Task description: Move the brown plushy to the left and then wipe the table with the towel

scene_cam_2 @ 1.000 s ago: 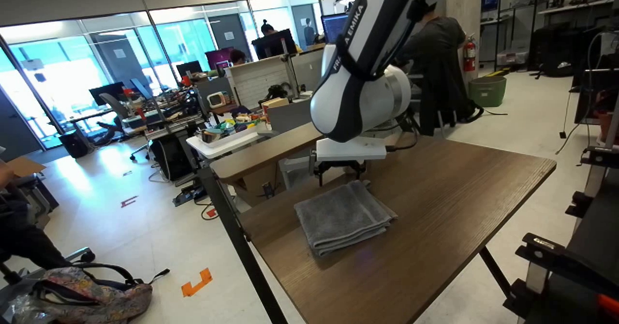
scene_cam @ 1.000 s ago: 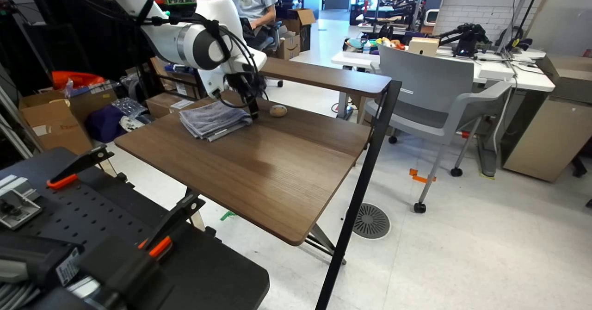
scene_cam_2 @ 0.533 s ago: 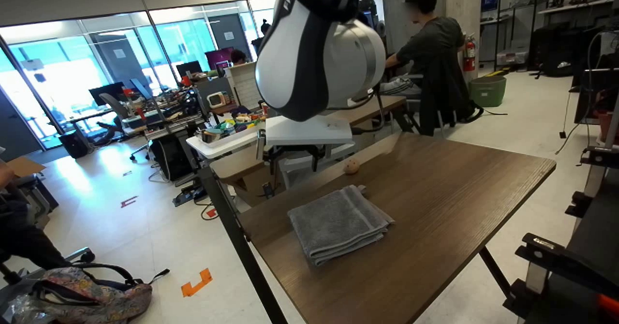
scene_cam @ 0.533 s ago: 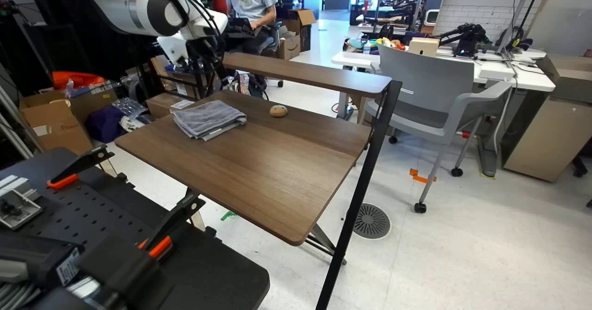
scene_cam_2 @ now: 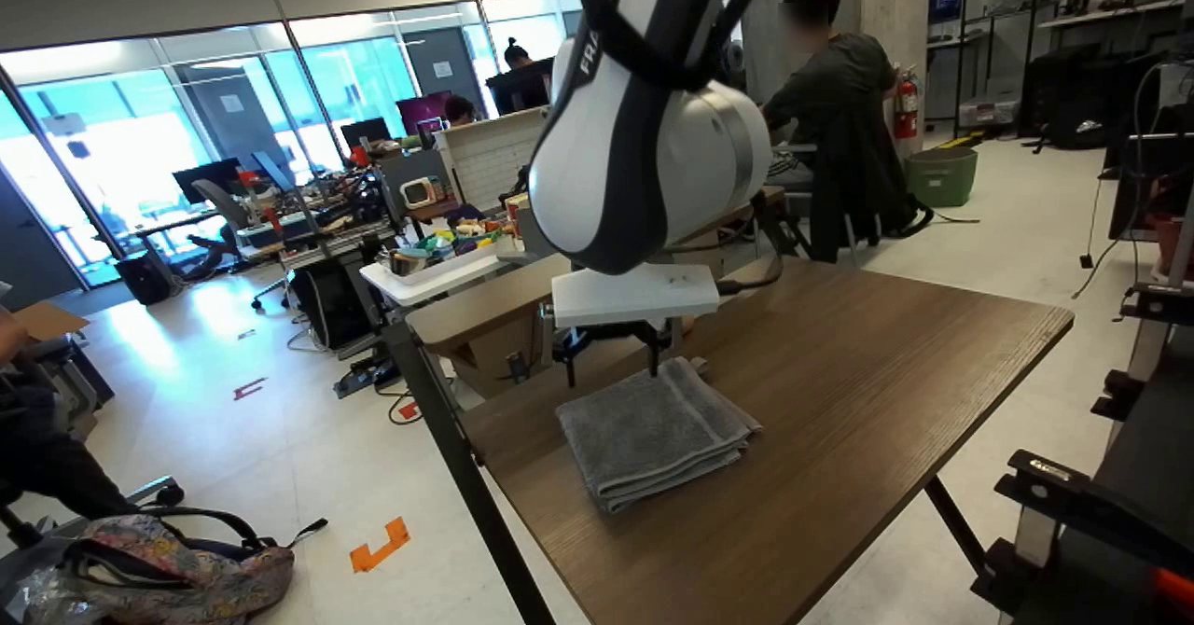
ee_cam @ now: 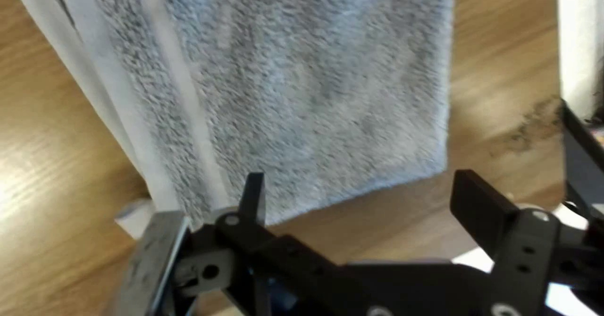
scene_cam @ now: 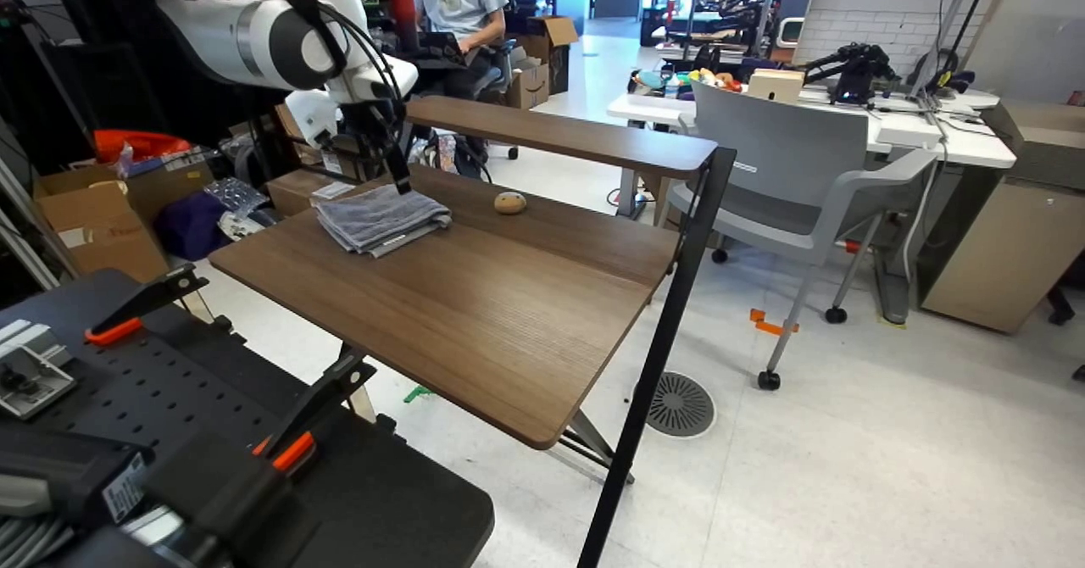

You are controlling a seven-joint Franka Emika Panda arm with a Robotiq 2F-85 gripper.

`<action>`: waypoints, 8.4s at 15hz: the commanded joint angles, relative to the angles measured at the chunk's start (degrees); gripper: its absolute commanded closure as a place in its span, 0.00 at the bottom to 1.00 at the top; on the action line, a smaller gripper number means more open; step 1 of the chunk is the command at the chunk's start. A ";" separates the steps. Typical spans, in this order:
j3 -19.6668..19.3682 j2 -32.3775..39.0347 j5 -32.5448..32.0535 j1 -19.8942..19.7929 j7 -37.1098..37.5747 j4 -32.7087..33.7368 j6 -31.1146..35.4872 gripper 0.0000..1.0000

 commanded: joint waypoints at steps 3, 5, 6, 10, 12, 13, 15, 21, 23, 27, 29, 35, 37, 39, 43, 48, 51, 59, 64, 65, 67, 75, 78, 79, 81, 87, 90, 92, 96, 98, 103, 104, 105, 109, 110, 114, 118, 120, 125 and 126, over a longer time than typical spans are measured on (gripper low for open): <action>6.19 7.42 1.68 -5.36 -1.33 4.46 -8.49 0.00; 4.20 5.91 0.45 -4.11 -0.26 2.75 -5.10 0.00; 4.15 5.83 0.44 -4.08 -0.26 2.75 -5.05 0.00; 4.13 5.71 0.43 -4.08 -0.25 2.75 -5.04 0.00; 4.29 8.14 1.14 -4.64 0.28 5.25 -3.26 0.00; 4.39 9.50 1.75 -5.01 1.08 6.96 -3.27 0.00; 4.31 14.22 3.51 -6.38 3.70 13.76 -4.01 0.00; 3.88 23.14 7.39 -10.50 14.29 29.70 -3.80 0.00; 2.31 25.73 5.86 -9.25 17.83 34.58 -6.58 0.00; 4.92 21.11 1.25 -8.20 9.58 27.12 -7.21 0.00; 6.00 17.66 0.27 -7.74 5.30 21.16 -6.07 0.00; 2.76 7.43 -1.89 -5.93 0.61 5.85 -9.73 0.00; 1.14 3.49 -3.62 -5.28 -0.07 0.06 -11.15 0.00; 0.63 -0.28 -5.29 -5.34 -3.12 -5.34 -12.69 0.00; -0.38 1.25 -5.58 -5.61 -2.58 -3.57 -11.87 0.00; -2.30 1.79 -5.60 -4.87 -0.15 -2.71 -14.54 0.00; -3.64 7.97 -3.57 -6.94 6.58 6.08 -16.12 0.00; -9.19 21.03 -3.56 -15.50 23.15 28.68 -23.97 0.00; -15.26 23.55 -9.71 -15.00 36.96 36.59 -34.78 0.00; -15.80 23.51 -12.17 -14.30 37.53 36.61 -37.12 0.00; -16.41 21.13 -14.34 -11.48 32.84 30.40 -35.72 0.00; -16.19 11.85 -25.15 -3.77 23.00 6.70 -22.19 0.00; -13.63 7.55 -28.95 -4.05 19.65 -1.33 -15.13 0.00; -12.92 6.53 -29.19 -4.14 18.75 -4.25 -11.14 0.00; -11.48 4.50 -28.25 -4.36 17.40 -10.27 -2.23 0.00; -4.53 -1.26 -21.01 -6.65 10.74 -26.29 20.62 0.00; 5.18 -2.04 -14.23 -12.45 1.98 -29.15 25.60 0.00; 12.91 0.07 -11.06 -18.33 -3.80 -27.45 27.21 0.00; 28.40 7.06 -8.83 -31.69 -12.39 -20.95 27.83 0.00; 34.86 11.43 -8.17 -37.02 -15.96 -17.27 27.07 0.00; 32.33 11.91 -2.81 -33.96 -15.52 -11.39 22.70 0.00; 29.34 9.69 -1.16 -31.49 -14.94 -11.42 21.58 0.00; 26.10 7.53 0.85 -28.53 -13.96 -11.52 20.62 0.00; 10.30 1.49 6.09 -15.89 -10.67 -11.62 16.39 0.00; 5.89 0.97 6.45 -12.89 -9.78 -11.60 14.96 0.00; -9.85 -0.72 4.54 -2.78 -5.80 -15.66 10.68 0.00; -21.94 -1.01 0.53 6.13 -2.97 -19.51 4.40 0.00; -25.94 -0.99 -3.00 9.35 -1.80 -20.82 -0.08 0.00; -29.84 -1.22 -14.83 13.06 -0.48 -21.80 -11.84 0.00; -29.05 -1.75 -16.56 12.50 -1.17 -22.04 -12.50 0.00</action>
